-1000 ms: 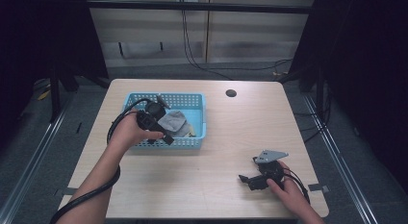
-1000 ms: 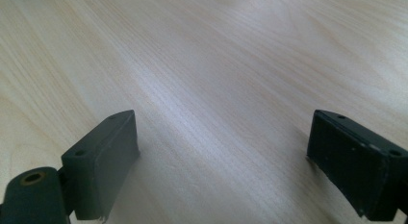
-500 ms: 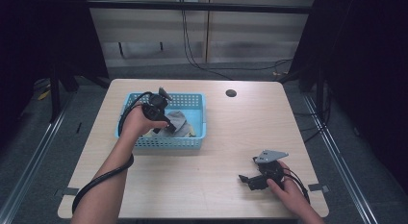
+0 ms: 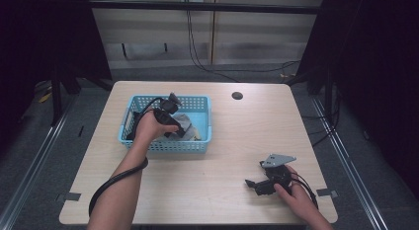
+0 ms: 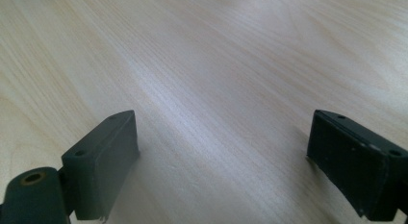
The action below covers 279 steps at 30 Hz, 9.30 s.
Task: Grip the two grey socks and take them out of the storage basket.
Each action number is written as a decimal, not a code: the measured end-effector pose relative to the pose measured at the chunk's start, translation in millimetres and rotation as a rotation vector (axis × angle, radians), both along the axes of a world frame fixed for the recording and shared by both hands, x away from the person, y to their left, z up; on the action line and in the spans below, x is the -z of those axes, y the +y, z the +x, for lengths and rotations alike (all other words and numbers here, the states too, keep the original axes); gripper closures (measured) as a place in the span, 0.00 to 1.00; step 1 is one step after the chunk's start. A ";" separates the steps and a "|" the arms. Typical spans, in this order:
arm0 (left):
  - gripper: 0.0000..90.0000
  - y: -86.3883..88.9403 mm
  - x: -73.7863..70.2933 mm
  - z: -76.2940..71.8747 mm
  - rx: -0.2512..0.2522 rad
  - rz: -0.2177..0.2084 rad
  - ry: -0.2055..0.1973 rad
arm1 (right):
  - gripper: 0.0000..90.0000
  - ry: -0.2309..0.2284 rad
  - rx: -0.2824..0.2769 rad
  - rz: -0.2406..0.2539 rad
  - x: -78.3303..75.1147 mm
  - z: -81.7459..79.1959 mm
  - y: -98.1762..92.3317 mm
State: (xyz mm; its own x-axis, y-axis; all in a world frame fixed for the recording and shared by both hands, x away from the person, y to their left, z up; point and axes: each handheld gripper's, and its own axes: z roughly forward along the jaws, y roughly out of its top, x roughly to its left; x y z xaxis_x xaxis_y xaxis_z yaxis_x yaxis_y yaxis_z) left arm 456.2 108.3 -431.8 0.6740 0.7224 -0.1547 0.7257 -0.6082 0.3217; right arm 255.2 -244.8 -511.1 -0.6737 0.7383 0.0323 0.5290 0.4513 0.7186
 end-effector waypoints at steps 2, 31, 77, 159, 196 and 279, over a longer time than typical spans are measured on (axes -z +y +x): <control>0.35 -2.5 2.2 2.3 -0.007 0.004 -0.002 | 0.11 0.000 0.000 0.001 0.0 0.0 -0.1; 0.95 -9.3 -34.4 6.5 -0.009 0.050 0.070 | 0.11 -0.003 -0.002 0.001 0.1 0.3 -0.2; 0.95 -8.4 -127.3 -33.7 0.173 -0.003 0.038 | 0.11 -0.001 -0.001 0.001 0.0 0.2 -0.1; 0.78 -103.6 -35.5 -111.7 0.462 0.001 0.121 | 0.11 -0.001 -0.003 -0.003 0.1 0.1 -0.2; 0.34 -35.9 -56.4 -47.0 0.224 -0.054 -0.053 | 0.11 0.000 -0.003 -0.002 0.1 0.1 -0.2; 0.47 39.5 13.5 9.2 -0.090 0.059 -0.020 | 0.11 -0.002 -0.001 -0.001 0.1 0.1 0.0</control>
State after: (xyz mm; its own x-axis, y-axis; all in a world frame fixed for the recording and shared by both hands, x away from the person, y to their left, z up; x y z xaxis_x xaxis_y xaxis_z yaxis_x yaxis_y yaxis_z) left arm 465.4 147.7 -445.3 0.6087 0.7874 -0.0972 0.7718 -0.5592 0.3026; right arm 255.2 -244.8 -511.1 -0.6743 0.7379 0.0307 0.5276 0.4522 0.7191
